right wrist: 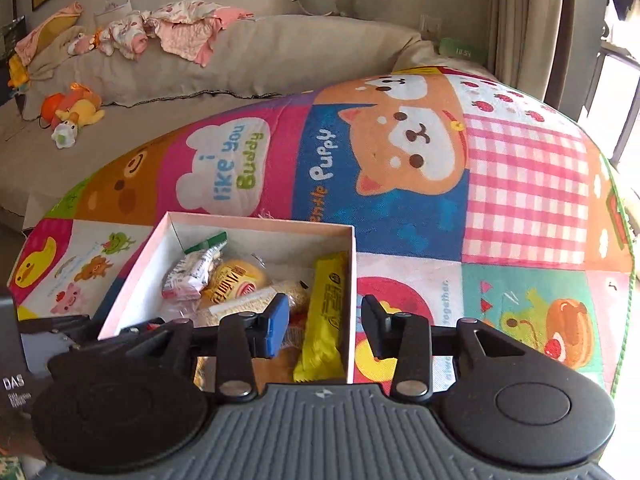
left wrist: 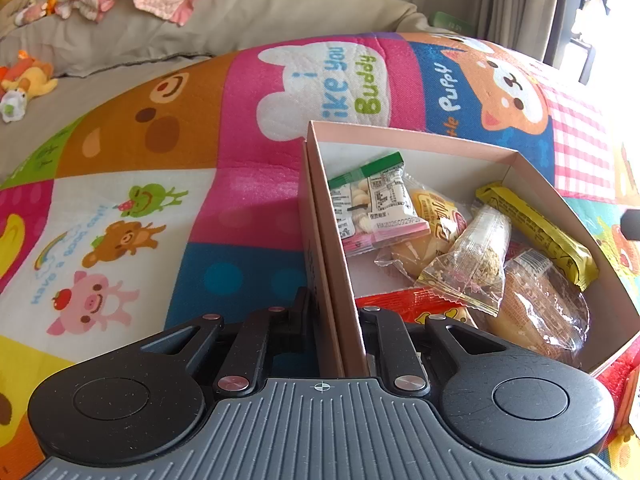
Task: Organize objects
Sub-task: 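Carry the cheese stick into the pink box and release, then move the right gripper to the pink Volcano snack pack on the mat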
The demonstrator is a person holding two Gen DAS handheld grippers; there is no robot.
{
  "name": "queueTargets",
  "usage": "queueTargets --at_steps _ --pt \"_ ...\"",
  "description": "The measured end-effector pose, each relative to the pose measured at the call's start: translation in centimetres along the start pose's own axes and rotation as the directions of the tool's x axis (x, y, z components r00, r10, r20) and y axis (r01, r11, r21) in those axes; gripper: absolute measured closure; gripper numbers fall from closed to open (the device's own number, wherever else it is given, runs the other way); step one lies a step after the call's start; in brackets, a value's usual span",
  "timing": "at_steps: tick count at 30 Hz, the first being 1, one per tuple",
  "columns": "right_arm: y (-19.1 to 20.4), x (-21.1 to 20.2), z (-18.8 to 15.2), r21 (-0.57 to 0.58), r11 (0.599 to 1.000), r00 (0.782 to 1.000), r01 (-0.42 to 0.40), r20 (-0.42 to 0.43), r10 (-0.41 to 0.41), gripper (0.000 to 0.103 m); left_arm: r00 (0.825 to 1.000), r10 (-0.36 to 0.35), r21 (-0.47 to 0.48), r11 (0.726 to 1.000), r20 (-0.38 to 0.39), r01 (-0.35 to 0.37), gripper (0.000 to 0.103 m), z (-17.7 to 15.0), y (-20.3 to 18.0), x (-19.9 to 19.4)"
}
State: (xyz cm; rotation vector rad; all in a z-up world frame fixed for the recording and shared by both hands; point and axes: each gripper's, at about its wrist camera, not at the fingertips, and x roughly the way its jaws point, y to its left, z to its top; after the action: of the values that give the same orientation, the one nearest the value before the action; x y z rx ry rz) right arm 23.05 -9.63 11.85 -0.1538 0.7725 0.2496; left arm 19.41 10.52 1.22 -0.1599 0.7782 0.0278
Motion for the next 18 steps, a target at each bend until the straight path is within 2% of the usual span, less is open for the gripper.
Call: queueTargets --at_steps 3,6,9,13,18 --pt "-0.8 -1.0 -1.9 -0.02 0.998 0.998 0.059 0.008 -0.059 0.051 1.0 0.0 0.0 1.0 0.0 0.0 0.087 0.0 0.0 0.0" --pt "-2.4 -1.7 -3.7 0.016 0.998 0.998 0.067 -0.008 -0.067 0.046 1.0 0.0 0.0 1.0 0.0 0.0 0.087 0.0 0.0 0.0" --pt "-4.0 -1.7 -5.4 0.051 0.994 0.995 0.093 -0.033 -0.091 0.046 1.0 0.001 0.002 1.0 0.001 -0.001 0.087 0.0 0.0 0.0" --pt "-4.7 -1.0 -7.7 0.023 0.988 0.987 0.154 -0.058 -0.152 0.046 1.0 0.001 0.003 1.0 0.001 -0.001 0.087 0.0 0.0 0.0" --pt "-5.3 0.2 -10.2 0.042 0.989 0.984 0.142 -0.111 -0.137 0.046 1.0 0.001 0.004 1.0 0.001 -0.001 0.087 0.0 0.1 0.0"
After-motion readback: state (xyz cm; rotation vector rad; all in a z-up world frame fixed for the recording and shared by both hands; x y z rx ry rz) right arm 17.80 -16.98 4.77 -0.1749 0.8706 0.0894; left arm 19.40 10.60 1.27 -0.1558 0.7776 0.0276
